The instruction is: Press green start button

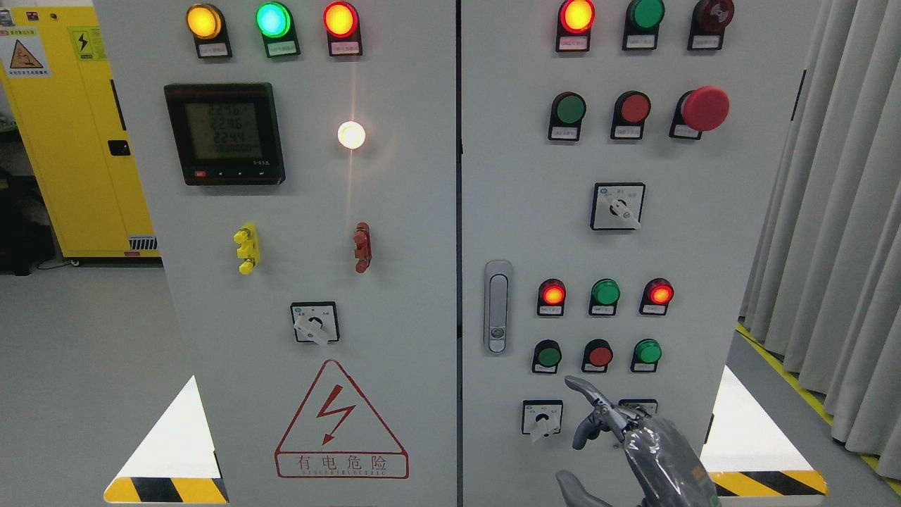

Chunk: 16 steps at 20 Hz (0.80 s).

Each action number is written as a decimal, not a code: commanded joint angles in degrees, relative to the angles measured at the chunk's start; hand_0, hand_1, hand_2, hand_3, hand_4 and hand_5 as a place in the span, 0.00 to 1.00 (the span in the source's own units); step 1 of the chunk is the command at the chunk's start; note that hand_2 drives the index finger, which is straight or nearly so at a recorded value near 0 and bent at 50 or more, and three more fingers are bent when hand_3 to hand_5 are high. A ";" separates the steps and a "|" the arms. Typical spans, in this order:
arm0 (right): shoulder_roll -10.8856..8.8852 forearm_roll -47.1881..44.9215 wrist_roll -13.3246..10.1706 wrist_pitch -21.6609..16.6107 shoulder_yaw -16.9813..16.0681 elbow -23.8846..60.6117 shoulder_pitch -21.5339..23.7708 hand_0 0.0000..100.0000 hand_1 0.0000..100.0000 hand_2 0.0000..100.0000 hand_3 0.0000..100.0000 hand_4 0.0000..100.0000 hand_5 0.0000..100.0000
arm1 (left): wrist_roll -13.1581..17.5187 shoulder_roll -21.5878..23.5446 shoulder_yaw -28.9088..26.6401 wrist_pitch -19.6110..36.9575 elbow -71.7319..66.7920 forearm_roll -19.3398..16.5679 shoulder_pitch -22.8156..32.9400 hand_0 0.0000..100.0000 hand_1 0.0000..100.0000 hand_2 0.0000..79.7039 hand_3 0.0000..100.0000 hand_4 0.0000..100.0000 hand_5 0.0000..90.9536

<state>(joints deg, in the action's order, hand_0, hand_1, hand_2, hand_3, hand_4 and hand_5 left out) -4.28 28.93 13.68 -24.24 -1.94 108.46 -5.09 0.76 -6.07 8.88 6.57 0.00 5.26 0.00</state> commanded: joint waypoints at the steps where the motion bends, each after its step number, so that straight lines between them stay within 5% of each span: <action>1: 0.23 -19.58 0.21 0.24 1.41 5.00 7.28 0.48 0.56 0.00 0.05 0.11 0.03 | 0.03 0.00 0.00 0.02 1.58 0.01 -0.79 0.12 0.56 0.00 0.00 0.00 0.00; 7: 0.23 -28.40 4.77 3.23 1.32 5.09 9.92 0.43 0.53 0.00 0.00 0.06 0.00 | 0.03 0.00 0.00 0.02 1.58 0.01 -0.79 0.12 0.56 0.00 0.00 0.00 0.00; 11: 0.23 -28.58 5.22 3.14 1.41 5.18 10.89 0.46 0.48 0.00 0.00 0.03 0.00 | 0.03 0.00 0.00 0.02 1.58 0.01 -0.79 0.12 0.56 0.00 0.00 0.00 0.00; 16: 0.23 -28.66 6.19 3.23 1.41 5.18 10.90 0.35 0.48 0.00 0.00 0.05 0.00 | 0.03 0.00 0.00 0.02 1.58 0.01 -0.79 0.12 0.56 0.00 0.00 0.00 0.00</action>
<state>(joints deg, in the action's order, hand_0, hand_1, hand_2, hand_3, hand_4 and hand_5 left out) -4.12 2.02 19.33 -21.09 -0.47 112.40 4.77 0.76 -6.07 8.88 6.58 0.00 5.26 0.00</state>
